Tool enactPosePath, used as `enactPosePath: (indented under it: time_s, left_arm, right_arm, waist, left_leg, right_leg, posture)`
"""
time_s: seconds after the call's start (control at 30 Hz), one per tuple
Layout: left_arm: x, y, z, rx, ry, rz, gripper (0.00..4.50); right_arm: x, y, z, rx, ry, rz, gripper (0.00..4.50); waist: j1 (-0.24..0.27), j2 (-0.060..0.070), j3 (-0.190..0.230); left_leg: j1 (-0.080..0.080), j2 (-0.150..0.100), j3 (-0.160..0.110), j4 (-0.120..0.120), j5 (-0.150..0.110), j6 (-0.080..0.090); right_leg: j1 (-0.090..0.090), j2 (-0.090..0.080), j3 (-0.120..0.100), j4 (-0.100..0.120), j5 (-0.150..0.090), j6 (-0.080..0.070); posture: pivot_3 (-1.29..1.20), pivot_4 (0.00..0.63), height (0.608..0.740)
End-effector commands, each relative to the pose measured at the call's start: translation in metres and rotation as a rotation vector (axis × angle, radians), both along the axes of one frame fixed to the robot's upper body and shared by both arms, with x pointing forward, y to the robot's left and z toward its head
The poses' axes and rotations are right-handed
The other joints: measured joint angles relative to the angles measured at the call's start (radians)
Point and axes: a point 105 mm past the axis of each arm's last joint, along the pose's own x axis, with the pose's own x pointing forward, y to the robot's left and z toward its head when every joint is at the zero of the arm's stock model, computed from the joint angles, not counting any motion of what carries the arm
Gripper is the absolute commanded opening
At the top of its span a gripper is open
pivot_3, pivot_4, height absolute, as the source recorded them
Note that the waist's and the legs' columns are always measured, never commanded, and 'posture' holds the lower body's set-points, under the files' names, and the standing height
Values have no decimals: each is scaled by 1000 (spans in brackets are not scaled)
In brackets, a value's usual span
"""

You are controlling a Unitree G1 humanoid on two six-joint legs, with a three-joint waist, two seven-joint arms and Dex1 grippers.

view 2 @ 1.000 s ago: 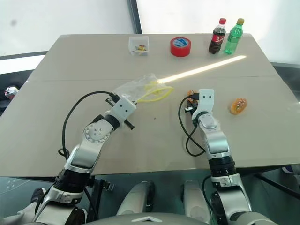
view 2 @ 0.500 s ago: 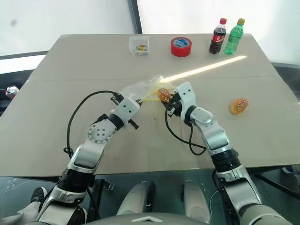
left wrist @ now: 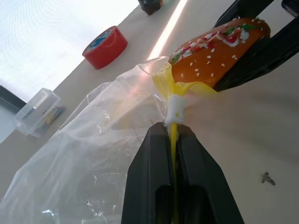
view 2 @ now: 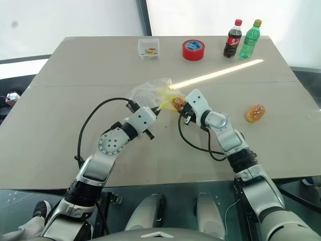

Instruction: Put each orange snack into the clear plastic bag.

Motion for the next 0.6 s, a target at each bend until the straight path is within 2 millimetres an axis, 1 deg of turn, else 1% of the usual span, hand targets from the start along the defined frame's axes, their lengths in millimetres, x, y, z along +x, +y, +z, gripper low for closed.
enactPosePath:
  time_s: [0.03,0.2,0.37,0.47,0.6]
  left_arm:
    - [2,4,13,-26,-42,28,0]
    - [2,-1,15,-35,-48,0,0]
    - [1,-12,19,-45,-60,-59,0]
    - [-2,-18,17,-26,-58,-105,0]
    - [-7,-24,8,3,-25,-170,0]
  right_arm:
    - [-2,-5,12,-61,-118,24,1393]
    - [-3,0,18,-145,-209,64,1393]
    - [-1,8,17,-238,-276,115,1393]
    - [2,11,22,-214,-285,114,1393]
    - [5,14,33,-157,-273,105,1393]
  waist:
    - [1,0,0]
    - [-3,0,0]
    - [-1,0,0]
    - [-1,0,0]
    - [-2,0,0]
  left_leg:
    - [0,0,0,0,0,0]
    - [0,0,0,0,0,0]
    - [0,0,0,0,0,0]
    - [0,0,0,0,0,0]
    - [0,0,0,0,0,0]
  right_leg:
    - [0,0,0,0,0,0]
    - [0,0,0,0,0,0]
    - [0,0,0,0,0,0]
    - [0,0,0,0,0,0]
    - [0,0,0,0,0,0]
  posture:
    - [0,150,740]
    - [0,150,740]
    - [0,150,740]
    - [0,150,740]
    - [0,150,740]
